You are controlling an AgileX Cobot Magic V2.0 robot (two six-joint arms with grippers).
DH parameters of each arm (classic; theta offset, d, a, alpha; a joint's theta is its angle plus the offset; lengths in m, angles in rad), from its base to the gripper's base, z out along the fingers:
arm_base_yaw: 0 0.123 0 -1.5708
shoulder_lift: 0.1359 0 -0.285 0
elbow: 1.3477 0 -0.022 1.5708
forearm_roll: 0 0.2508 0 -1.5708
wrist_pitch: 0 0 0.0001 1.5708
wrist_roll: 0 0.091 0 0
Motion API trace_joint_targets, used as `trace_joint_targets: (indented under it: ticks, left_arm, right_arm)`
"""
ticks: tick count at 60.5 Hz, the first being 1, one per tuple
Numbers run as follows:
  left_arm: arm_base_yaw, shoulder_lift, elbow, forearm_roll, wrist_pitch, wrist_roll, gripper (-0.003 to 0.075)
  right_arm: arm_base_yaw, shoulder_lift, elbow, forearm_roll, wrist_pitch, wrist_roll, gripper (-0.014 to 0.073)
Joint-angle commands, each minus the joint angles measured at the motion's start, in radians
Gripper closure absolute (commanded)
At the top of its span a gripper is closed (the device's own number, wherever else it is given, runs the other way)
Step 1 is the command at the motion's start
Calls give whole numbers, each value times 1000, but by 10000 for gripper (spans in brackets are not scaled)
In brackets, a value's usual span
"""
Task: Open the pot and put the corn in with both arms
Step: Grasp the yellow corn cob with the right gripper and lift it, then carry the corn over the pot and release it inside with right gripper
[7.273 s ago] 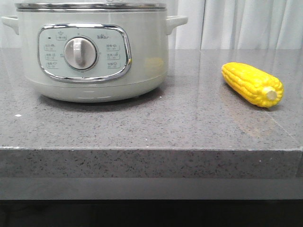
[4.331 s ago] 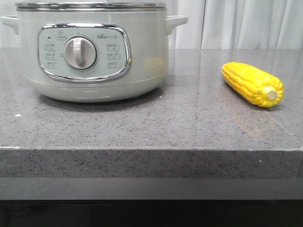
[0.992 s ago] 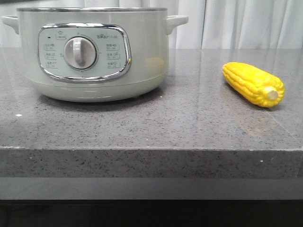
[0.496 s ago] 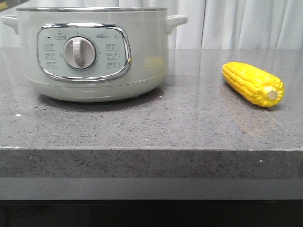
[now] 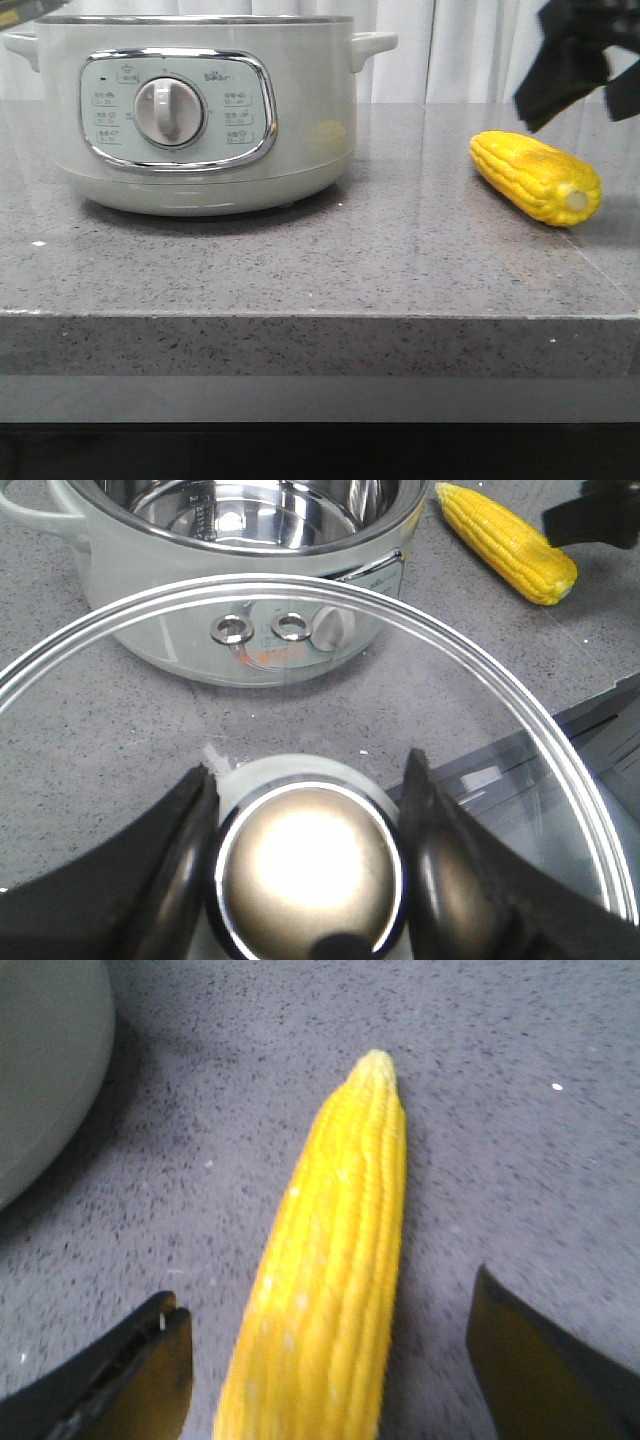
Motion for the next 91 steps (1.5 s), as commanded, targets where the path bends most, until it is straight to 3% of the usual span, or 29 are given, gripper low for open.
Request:
trace_joint_targets:
  ticks: [1,22,28,35,40,51,62,72,91]
  left_arm:
    - [-8,-1,-36,-28,-129,-3,596]
    - [-8,-1,-36,-28,-129,-3,596]
    - [-8,-1,-36,-28,-129,-3,596]
    - [-8,-1,-36,-28,-129,-3,596]
    - [-8,-1,-36,-28,-129,-3,596]
    - [-8,-1,-36,-28,-129,-3,596]
    - [-8,-1,-36,-28,-129,-3,596]
    - [-8,-1,-36,-28,-129,-3,596]
    - [-8,-1,-36,-28,-129,-3,596]
  right_arm:
    - [1,47,-79,22,-49,-9,11]
    - [1,170,-138,23,-34,-9,29]
    - [1,170,-138,23,-32,-9,145]
    - [1,169,-138,23,-35,-9,339]
    - [1,157,-138,23,-41,-9,398]
    - [0,77,-204,23,-58,-9,401]
    - [28,42,-401,23,-12,-9,401]
    - [149,100,-605,23,45,-36,401]
    - [391,384,-887,23,117,-38,401]
